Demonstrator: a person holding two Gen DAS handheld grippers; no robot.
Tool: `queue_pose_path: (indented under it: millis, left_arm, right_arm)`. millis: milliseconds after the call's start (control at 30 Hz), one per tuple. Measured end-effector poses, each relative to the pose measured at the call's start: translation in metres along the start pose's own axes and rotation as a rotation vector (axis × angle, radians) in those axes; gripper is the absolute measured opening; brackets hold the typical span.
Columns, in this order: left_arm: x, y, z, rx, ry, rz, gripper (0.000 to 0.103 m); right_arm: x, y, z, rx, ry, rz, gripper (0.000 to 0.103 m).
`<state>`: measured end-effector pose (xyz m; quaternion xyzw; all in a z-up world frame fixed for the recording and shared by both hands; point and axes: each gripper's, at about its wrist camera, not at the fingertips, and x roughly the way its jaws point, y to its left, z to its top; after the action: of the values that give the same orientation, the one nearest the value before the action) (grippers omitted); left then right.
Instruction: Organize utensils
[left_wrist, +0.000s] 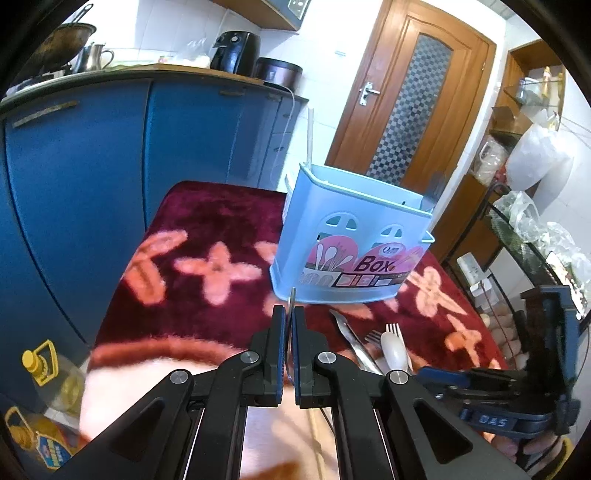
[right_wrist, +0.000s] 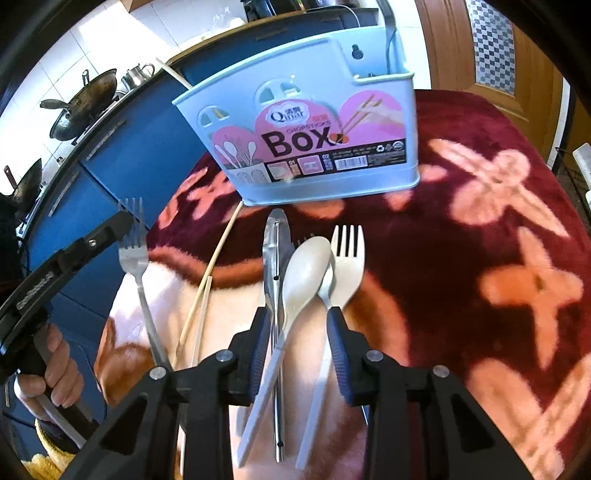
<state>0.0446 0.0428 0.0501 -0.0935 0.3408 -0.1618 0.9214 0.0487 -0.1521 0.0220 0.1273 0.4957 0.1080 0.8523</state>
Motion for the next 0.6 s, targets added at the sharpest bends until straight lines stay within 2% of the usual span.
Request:
queue_pose_path:
  millis: [100,267,367,400,600]
  left_arm:
    - [-0.001,-0.001,0.001,0.003,-0.009,-0.007,0.003]
    - [-0.002,-0.002,0.003,0.0,-0.02,-0.016,0.003]
    - [-0.002,-0.003,0.004,0.0,-0.025,-0.018,0.003]
    - [-0.002,-0.004,0.004,-0.001,-0.026,-0.018,0.003]
    - [-0.007,-0.008,0.007,0.008,-0.041,-0.026,0.003]
  right_arm:
    - [0.006,0.001,0.008,0.005,-0.011,0.009,0.031]
    - [0.019,-0.004,0.014,0.036,0.036,0.052,0.019]
    - [0.025,-0.003,0.015,0.037,0.036,0.076,0.01]
    - [0.024,-0.003,0.015,0.035,0.029,0.079,0.007]
    - [0.0,0.002,0.013,-0.001,-0.066,0.117,0.006]
